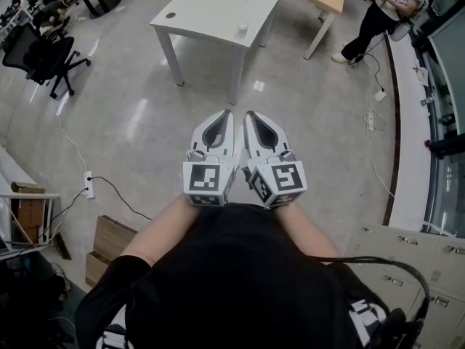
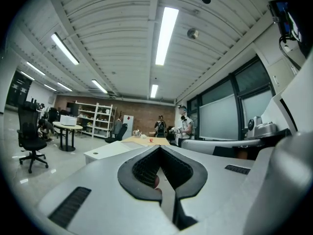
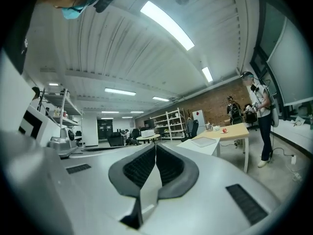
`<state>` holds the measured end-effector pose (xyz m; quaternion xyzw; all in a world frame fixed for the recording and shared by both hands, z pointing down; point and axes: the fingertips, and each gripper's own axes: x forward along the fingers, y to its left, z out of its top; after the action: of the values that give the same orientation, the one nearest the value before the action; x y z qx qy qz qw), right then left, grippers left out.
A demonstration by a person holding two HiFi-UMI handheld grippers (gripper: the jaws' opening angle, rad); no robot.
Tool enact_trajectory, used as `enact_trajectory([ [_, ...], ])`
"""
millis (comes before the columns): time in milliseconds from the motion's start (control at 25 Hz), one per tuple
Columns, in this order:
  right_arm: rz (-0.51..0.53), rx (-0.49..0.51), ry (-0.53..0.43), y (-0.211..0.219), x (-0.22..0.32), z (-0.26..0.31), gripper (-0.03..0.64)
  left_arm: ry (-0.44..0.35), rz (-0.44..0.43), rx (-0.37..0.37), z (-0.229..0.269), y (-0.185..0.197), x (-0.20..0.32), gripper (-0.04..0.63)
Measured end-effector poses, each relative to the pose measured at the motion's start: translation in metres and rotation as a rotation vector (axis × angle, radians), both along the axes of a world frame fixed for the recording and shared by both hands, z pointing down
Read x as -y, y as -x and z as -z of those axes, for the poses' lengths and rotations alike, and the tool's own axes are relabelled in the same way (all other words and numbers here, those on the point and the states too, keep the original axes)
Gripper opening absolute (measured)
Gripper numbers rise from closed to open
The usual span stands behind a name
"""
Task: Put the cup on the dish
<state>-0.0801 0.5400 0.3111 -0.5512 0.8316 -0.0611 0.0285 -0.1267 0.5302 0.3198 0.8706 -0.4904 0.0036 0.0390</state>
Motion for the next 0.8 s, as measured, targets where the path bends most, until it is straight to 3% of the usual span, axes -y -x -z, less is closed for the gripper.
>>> enact_trajectory([
  [240,0.036,0.041,-0.051,0.018,0.015,0.004,0.014,0.015,-0.012,-0.005,-0.006,0.014,0.018,-0.002],
  [800,0.033,-0.004,0.004,0.02,0.033,-0.02,0.014,0.025,-0.001,0.025,-0.02,0.012,0.032,-0.002],
])
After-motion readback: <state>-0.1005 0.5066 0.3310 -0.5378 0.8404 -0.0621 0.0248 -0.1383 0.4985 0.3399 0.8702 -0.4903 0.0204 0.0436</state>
